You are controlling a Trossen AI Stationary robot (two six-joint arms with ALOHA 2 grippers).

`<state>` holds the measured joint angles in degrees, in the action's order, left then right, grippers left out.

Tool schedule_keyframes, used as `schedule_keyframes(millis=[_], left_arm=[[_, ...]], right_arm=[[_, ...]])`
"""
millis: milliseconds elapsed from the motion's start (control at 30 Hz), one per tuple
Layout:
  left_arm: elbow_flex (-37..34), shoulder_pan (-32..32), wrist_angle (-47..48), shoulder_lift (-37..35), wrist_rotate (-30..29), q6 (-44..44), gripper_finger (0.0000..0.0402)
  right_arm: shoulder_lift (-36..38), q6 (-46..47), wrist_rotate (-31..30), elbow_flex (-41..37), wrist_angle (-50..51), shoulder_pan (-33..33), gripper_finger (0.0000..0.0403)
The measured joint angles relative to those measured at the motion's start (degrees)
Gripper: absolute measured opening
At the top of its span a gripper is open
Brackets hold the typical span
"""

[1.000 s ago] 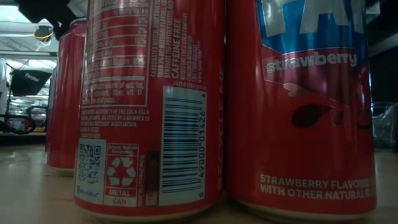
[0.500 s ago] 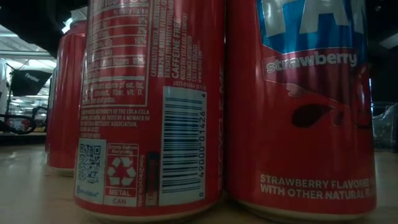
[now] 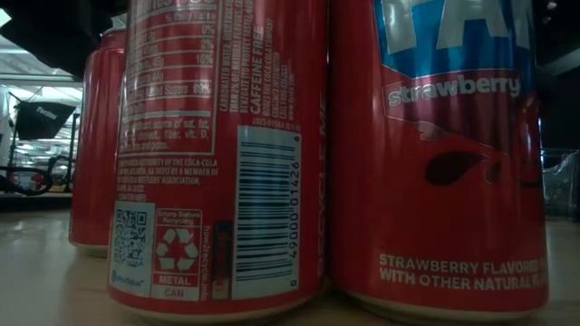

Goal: Sort soda cans
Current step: Put the pink-white soda can into the middle transparent bin

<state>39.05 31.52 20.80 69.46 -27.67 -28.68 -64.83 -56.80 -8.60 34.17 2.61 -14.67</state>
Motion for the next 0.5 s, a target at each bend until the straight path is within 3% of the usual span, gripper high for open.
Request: schedule_keyframes(millis=[500], left_arm=[[-0.22, -0.17, -2.51, -0.17, 0.17, 2.61, 0.0301]], right_arm=[[-1.08, 0.05, 0.0, 0.0, 0.24, 0.05, 0.0347]])
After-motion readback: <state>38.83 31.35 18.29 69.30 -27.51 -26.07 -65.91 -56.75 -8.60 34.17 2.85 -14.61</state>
